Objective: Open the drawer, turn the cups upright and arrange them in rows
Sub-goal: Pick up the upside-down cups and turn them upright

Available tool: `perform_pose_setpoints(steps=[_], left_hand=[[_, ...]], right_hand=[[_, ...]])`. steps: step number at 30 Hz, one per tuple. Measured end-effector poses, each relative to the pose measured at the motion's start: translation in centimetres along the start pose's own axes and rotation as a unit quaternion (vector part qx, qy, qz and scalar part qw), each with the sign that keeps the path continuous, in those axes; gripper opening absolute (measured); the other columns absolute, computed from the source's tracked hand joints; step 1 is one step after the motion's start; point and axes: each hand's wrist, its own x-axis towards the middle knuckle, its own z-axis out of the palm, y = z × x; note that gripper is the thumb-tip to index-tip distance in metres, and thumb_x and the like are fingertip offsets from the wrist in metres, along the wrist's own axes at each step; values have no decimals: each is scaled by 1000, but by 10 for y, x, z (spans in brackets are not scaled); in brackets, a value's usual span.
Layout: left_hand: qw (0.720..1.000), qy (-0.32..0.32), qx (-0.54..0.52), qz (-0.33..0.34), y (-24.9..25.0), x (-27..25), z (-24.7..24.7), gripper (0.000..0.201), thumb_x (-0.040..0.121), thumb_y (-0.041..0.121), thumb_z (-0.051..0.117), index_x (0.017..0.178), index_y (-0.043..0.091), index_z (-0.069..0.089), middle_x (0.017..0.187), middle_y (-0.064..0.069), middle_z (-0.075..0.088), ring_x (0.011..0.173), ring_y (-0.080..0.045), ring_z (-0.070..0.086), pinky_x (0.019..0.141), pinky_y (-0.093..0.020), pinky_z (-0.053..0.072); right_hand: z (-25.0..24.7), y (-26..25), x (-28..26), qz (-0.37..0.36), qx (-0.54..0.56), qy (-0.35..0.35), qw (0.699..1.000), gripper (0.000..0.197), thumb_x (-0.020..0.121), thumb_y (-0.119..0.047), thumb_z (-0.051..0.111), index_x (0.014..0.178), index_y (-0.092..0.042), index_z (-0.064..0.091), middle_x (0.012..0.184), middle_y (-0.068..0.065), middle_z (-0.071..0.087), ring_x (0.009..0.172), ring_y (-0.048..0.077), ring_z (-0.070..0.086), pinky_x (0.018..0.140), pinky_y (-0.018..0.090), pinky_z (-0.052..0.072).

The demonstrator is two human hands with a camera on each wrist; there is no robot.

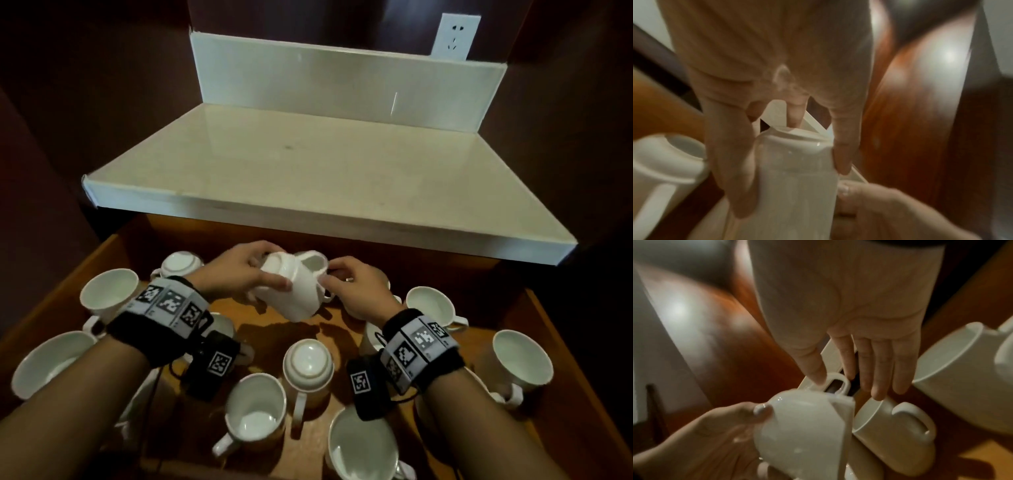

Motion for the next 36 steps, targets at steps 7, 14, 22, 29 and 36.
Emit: perform_pose_setpoints(steps=[7, 14, 22, 29, 36], left_hand=[[962, -53, -267, -6, -15, 4, 17, 57, 57, 8, 81, 104, 19, 52, 114, -15, 52, 95, -33, 62, 50, -32, 54], [994, -30, -37, 94, -20, 4, 23, 89, 64, 30, 87, 136, 34, 35, 122, 9, 56, 107, -12, 60, 69, -30, 53], [977, -6, 173, 126, -12, 7, 39, 81, 69, 42, 81, 138, 23, 43, 123, 2, 59, 107, -15, 60, 94, -33, 52], [975, -69, 184, 100, -24, 14, 41, 90, 57, 33, 90, 135, 23, 47, 127, 7, 60, 115, -12, 58, 100, -34, 49], [974, -20, 214, 67, -32, 18, 35, 78, 54, 34, 90, 122, 21, 54, 112, 5, 62, 101, -14, 59, 85, -29, 53]], right_hand=[[-3, -7, -9, 84, 332, -157, 926, 61, 82, -39, 69, 135, -18, 46, 131, 12, 52, 112, 30, 59, 77, 38, 58], [5, 1, -13, -7, 57, -28, 998, 82, 66, -28, 87, 136, -29, 44, 116, -15, 51, 107, 11, 54, 79, 27, 54], [16, 12, -13, -65, -108, 9, 992, 96, 58, -30, 90, 140, -24, 40, 132, -4, 50, 118, 15, 51, 90, 24, 43], [25, 15, -8, -81, -177, -22, 981, 105, 56, -37, 90, 144, -22, 36, 140, -2, 48, 125, 16, 48, 96, 25, 42], [28, 11, -5, -28, -158, -59, 985, 115, 59, -32, 90, 151, -18, 22, 143, 2, 47, 128, 19, 48, 101, 30, 44]])
